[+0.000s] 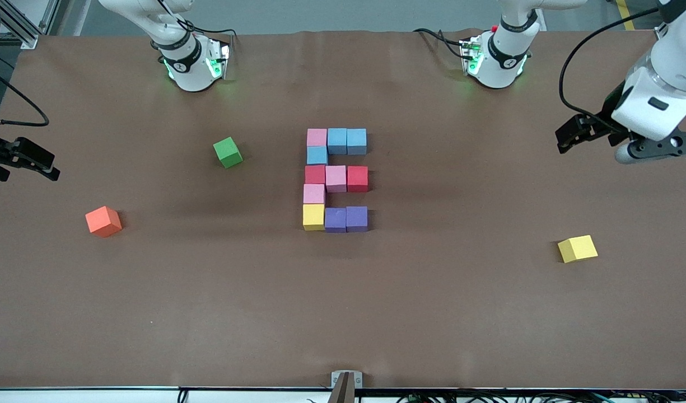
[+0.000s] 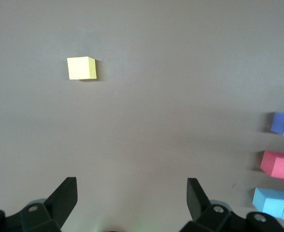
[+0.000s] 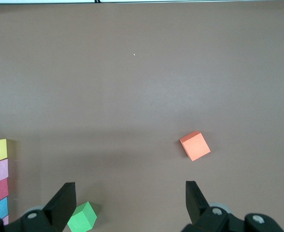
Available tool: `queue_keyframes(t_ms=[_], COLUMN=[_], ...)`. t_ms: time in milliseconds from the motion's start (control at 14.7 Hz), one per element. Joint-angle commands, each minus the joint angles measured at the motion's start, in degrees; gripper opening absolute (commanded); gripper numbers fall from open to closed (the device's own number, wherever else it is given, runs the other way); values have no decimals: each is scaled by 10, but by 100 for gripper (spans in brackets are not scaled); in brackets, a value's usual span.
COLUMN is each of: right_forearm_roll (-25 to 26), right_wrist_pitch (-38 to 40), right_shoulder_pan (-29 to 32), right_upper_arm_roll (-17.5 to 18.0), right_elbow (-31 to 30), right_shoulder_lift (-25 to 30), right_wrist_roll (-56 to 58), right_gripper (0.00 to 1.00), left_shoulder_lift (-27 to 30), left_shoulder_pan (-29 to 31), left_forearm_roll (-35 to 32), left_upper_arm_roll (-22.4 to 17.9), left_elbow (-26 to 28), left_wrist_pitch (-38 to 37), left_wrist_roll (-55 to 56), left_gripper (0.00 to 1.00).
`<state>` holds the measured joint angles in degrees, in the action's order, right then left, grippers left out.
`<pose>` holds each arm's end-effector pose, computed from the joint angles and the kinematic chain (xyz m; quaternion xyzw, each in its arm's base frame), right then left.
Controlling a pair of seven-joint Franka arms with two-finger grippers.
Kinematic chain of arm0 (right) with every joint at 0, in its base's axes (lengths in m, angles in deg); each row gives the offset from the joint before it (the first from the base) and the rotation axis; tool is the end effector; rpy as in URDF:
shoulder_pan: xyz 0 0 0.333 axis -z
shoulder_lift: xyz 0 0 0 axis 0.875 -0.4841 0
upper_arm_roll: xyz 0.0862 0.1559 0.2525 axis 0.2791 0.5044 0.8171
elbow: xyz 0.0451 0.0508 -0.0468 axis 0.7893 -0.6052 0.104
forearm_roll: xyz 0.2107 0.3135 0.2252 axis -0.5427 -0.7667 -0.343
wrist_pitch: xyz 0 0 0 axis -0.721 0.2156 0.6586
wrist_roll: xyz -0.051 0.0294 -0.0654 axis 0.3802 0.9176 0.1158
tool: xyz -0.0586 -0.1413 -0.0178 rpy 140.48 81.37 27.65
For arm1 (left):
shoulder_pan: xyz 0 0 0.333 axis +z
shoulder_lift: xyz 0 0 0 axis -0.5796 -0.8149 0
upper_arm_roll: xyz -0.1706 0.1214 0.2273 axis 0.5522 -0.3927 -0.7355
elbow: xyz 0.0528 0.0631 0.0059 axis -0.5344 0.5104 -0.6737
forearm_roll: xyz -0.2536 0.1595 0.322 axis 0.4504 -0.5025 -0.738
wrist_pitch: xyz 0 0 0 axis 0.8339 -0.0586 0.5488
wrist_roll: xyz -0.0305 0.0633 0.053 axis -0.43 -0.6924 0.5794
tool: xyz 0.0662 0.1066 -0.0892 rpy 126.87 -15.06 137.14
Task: Arrange 11 blocks into digit 3
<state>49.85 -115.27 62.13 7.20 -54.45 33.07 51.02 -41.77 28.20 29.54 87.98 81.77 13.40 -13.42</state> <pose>0.6285 -0.0438 0.5637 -0.9989 0.0033 -0.0471 0.0045 0.5817 -0.1086 0.5730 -0.9988 -0.0387 0.0107 0.0279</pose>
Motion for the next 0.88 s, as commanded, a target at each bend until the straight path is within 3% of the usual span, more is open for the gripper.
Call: queue_keyframes(t_ms=[0, 814], right_forearm_roll=[2, 4], right_wrist_pitch=[-1, -1], right_shoulder_pan=[-1, -3], right_upper_arm_roll=[0, 0], right_elbow=[-4, 3], right_shoulder_lift=[5, 5], right_wrist_roll=[4, 4], right_gripper=[100, 100], left_shoulder_lift=[35, 38], left_shoulder_pan=[-10, 23], left_forearm_roll=[7, 27], left_upper_arm_roll=[-7, -13], left_elbow=[37, 31], left_wrist_pitch=[5, -7], left_wrist_roll=[-30, -59], left_gripper=[100, 100])
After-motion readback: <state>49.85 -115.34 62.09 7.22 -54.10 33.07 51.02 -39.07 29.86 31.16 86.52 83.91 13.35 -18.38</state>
